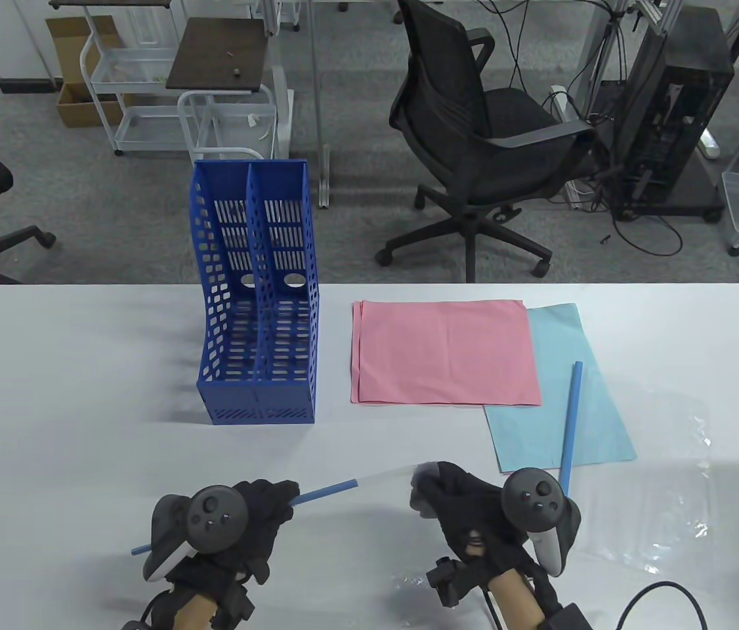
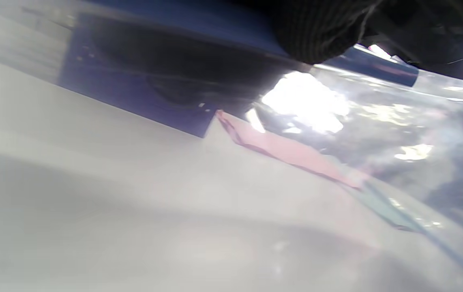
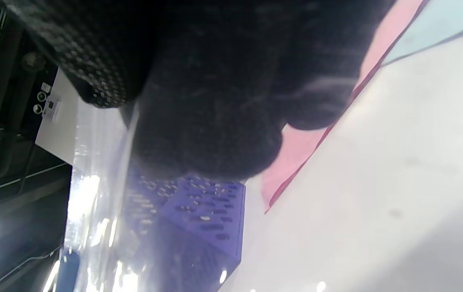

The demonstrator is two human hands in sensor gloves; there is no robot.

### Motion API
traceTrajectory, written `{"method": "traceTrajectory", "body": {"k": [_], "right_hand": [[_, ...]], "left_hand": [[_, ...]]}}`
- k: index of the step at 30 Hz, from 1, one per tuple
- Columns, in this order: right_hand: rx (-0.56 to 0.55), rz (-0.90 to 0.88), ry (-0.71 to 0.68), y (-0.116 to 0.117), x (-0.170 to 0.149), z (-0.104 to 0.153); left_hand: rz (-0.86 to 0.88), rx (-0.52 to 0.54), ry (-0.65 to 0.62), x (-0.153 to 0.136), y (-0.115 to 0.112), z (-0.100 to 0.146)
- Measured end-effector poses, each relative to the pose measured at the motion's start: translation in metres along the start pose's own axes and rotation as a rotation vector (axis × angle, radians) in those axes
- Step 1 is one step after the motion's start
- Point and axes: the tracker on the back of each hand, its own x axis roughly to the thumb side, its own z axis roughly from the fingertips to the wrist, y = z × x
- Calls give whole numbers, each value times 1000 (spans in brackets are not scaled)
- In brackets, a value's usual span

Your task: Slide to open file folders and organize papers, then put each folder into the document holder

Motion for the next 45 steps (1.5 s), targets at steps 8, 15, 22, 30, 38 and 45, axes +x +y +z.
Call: {"method": "traceTrajectory", "body": {"k": [8, 15, 22, 30, 38, 45], "right_hand": [[-85, -77, 56, -28, -11, -4], [-158, -113, 132, -53, -27, -6], [-131, -89, 143, -48, -30, -7], [-79, -51, 130, -38, -26, -7], [-53, -24, 129, -31, -25, -8], [-16, -28, 107, -25, -21, -7]], "left_hand": [[-39, -114, 158, -32, 17, 1], [-15, -131, 365, -70, 25, 5], [32, -179, 577, -105, 19, 6], [-102, -141, 740, -124, 2, -4], [-134, -87, 777, -127, 2, -4], [-58, 56, 516, -77, 23, 8]]}}
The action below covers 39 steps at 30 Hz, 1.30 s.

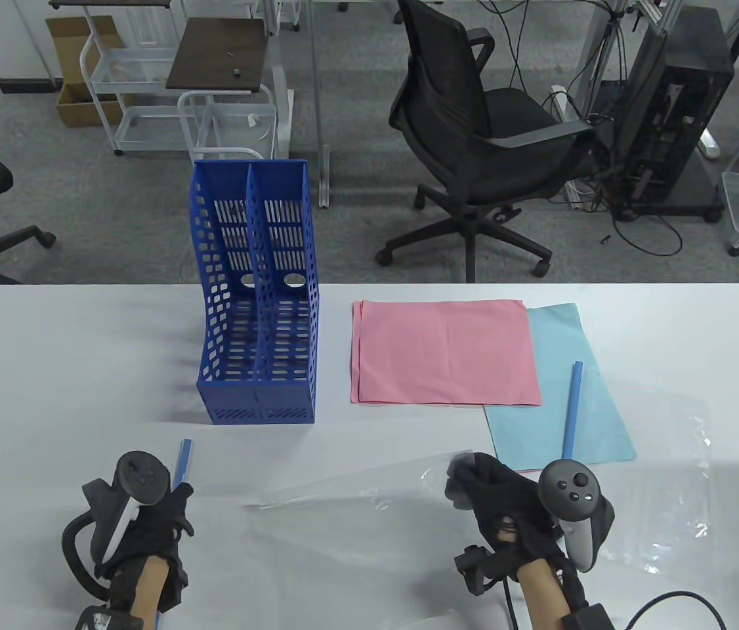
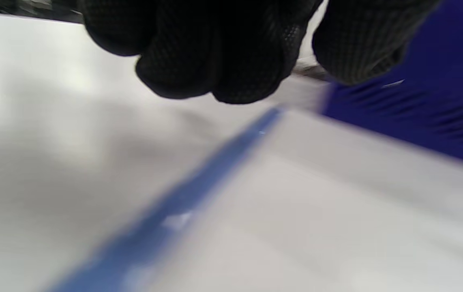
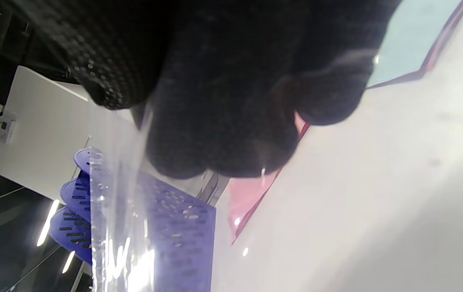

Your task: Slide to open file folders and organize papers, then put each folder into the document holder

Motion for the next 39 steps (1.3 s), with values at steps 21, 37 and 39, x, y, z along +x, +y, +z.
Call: {"method": "traceTrajectory", "body": {"k": [21, 37, 39], "right_hand": [[38, -201, 65, -8, -8, 3], [203, -215, 141, 6, 2, 5], [181, -170, 154, 6, 4, 6]], "left_hand": [[574, -90, -438, 50, -15, 25], [572, -284, -268, 52, -39, 21], [546, -260, -299, 57, -38, 25]]}}
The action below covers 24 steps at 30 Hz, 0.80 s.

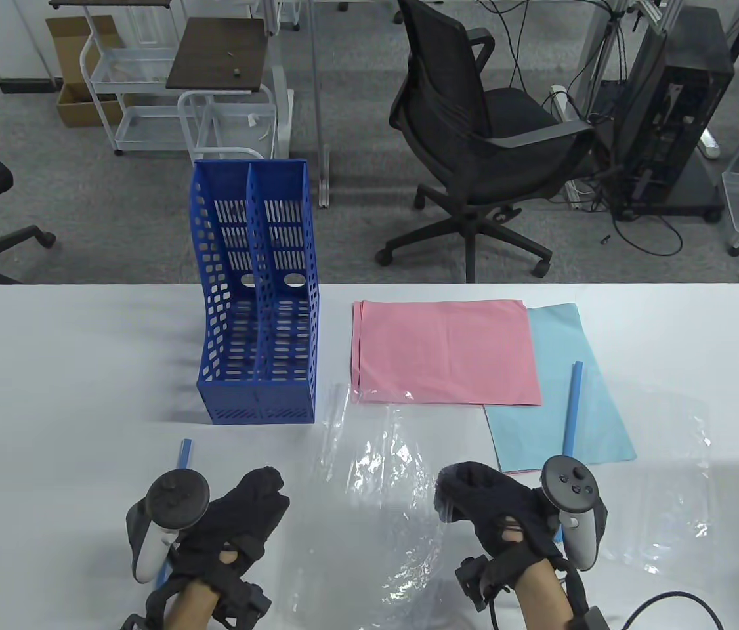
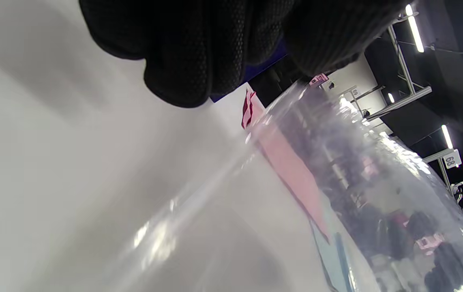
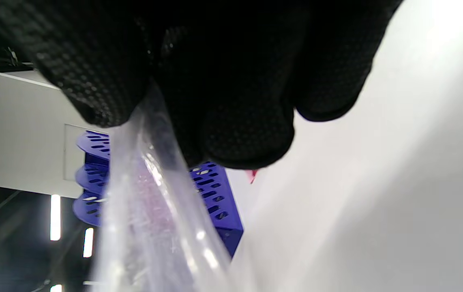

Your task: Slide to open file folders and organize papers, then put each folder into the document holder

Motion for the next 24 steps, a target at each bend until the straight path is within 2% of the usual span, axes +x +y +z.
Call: {"method": "traceTrajectory", "body": {"k": [3, 8, 10, 13, 15, 19, 24], "right_hand": [[-60, 110, 6, 10, 3, 3], [-34, 183, -21, 45, 6, 3], [-10, 201, -37, 60, 6, 2], [38, 171, -55, 81, 6, 3], [68, 150, -62, 95, 7, 4], [79, 148, -71, 100, 8, 4], [49, 150, -109, 99, 14, 6]], "left_hand": [[47, -155, -92, 11, -16, -2], [145, -470, -188, 29, -63, -3], [137, -517, -198, 33, -75, -1], [108, -505, -177, 37, -84, 4], [64, -447, -162, 39, -85, 7], [26, -283, -110, 40, -83, 13], [66, -194, -76, 37, -80, 12]]}}
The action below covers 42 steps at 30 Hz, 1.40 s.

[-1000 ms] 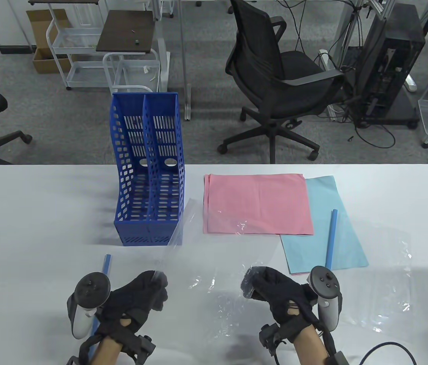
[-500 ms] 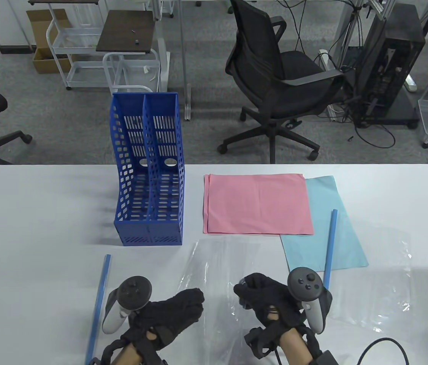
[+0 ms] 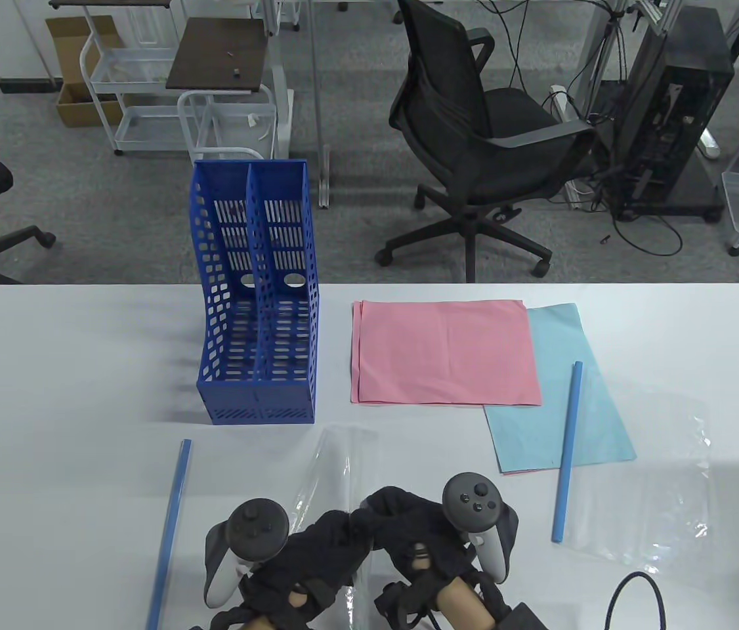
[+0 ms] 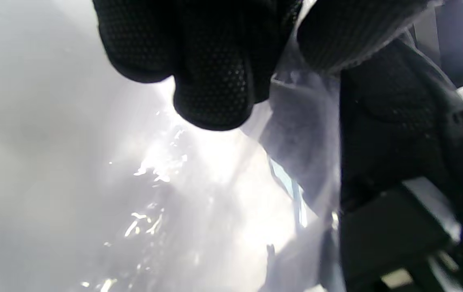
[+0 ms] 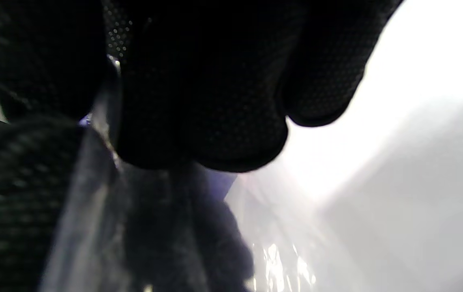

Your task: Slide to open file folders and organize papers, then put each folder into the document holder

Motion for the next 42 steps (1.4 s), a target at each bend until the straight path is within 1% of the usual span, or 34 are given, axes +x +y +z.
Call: {"method": "traceTrajectory", "body": {"k": [3, 5, 7, 8, 10, 11, 13, 15, 18, 23, 27, 32, 37, 42], "right_hand": [[-13, 16, -25, -4, 5, 0], [-54, 51, -4, -14, 8, -1], [-110, 141, 20, -29, 10, -2], [-140, 210, 36, -41, 11, -2], [-205, 334, 76, -67, 8, -3], [-224, 388, 96, -76, 6, -3], [-305, 522, 154, -97, -2, -4], [-383, 589, 195, -109, -11, -5], [-417, 659, 266, -119, -22, -8], [-430, 764, 314, -118, -33, -13], [-398, 794, 321, -110, -34, -16], [-375, 828, 328, -102, -37, -20], [-372, 880, 347, -97, -38, -22], [-374, 924, 367, -94, -38, -22]], "left_hand": [[104, -31, 20, -3, 5, -1], [137, -13, 31, -4, 15, 1], [158, 46, 30, -6, 32, 7], [169, 76, 30, -8, 44, 11], [152, 89, 57, -13, 73, 18], [131, 92, 83, -16, 83, 20], [56, 83, 169, -28, 107, 25], [5, 79, 255, -41, 122, 26], [-82, 71, 384, -58, 135, 25], [-136, 55, 485, -76, 137, 17], [-172, 54, 523, -80, 135, 14], [-157, 33, 533, -82, 133, 12], [-138, 39, 519, -81, 137, 17], [-153, 79, 496, -74, 141, 22]]}}
